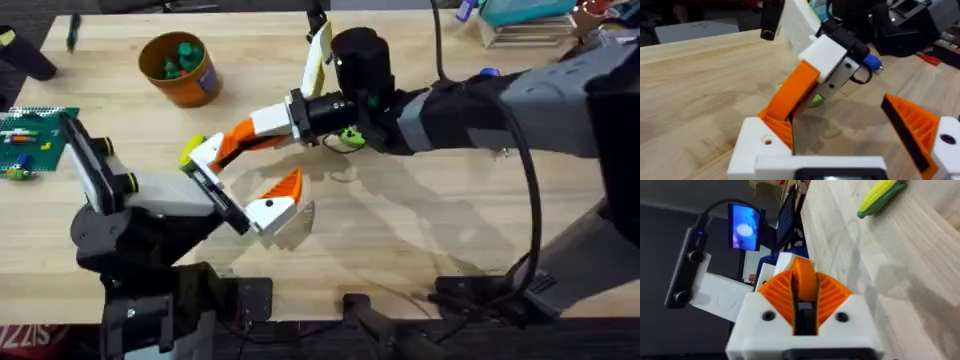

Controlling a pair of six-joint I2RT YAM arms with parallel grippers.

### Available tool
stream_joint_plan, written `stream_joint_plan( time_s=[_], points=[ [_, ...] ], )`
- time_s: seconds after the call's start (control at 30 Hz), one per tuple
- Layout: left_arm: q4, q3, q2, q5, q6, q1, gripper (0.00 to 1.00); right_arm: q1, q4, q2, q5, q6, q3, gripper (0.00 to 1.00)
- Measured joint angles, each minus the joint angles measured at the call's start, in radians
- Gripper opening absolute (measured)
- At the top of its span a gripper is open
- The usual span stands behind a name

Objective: Pick up the gripper from the table and insert it into the empty holder that is missing its gripper. Then pick up a screw, insert it into the mounting hole, and use the screwdriver to tighten it. Finally, clean up the table by picking up the vegetable and placing it into the bucket.

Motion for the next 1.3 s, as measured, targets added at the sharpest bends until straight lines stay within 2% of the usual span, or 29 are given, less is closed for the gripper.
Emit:
stream_joint_plan(
  time_s=[0.07, 0.3, 0.37, 0.47, 0.53, 0.57, 0.7, 0.73, 0.77, 0.93, 1.3],
  points=[
    [-0.001, 0.001, 0.000, 0.013, 0.001, 0.000, 0.986, 0.000, -0.003, 0.000, -0.005, -0.005, 0.000, 0.228],
    [-0.005, 0.002, 0.000, 0.041, 0.010, -0.001, 0.986, -0.015, -0.007, 0.000, -0.047, -0.008, -0.006, 0.307],
    [-0.006, 0.002, -0.002, 0.051, 0.015, -0.004, 0.986, -0.023, -0.002, 0.001, -0.066, -0.007, -0.009, 0.408],
    [-0.012, 0.002, -0.004, 0.100, 0.025, -0.017, 0.985, -0.025, 0.022, 0.007, -0.100, -0.011, -0.013, 0.627],
    [-0.015, 0.002, -0.004, 0.127, 0.030, -0.031, 0.986, -0.024, 0.027, 0.012, -0.122, -0.011, -0.013, 0.721],
    [-0.019, 0.002, -0.004, 0.150, 0.034, -0.032, 0.986, -0.027, 0.029, 0.015, -0.158, -0.010, -0.013, 0.822],
    [-0.019, 0.002, -0.004, 0.158, 0.037, -0.032, 0.985, -0.054, 0.029, 0.015, -0.185, -0.011, -0.013, 0.880],
    [-0.020, 0.002, -0.004, 0.160, 0.038, -0.032, 0.985, -0.064, 0.029, 0.015, -0.187, -0.018, -0.013, 0.964],
    [-0.020, 0.002, -0.004, 0.161, 0.038, -0.032, 0.985, -0.080, 0.028, 0.015, -0.188, -0.028, -0.013, 0.986],
    [-0.021, 0.002, -0.004, 0.168, 0.041, -0.032, 0.985, -0.171, 0.024, 0.015, -0.172, -0.090, -0.013, 0.992],
    [-0.021, 0.002, -0.004, 0.168, 0.048, -0.032, 0.986, -0.438, -0.116, 0.015, -0.065, -0.390, -0.010, 0.993]
  ],
)
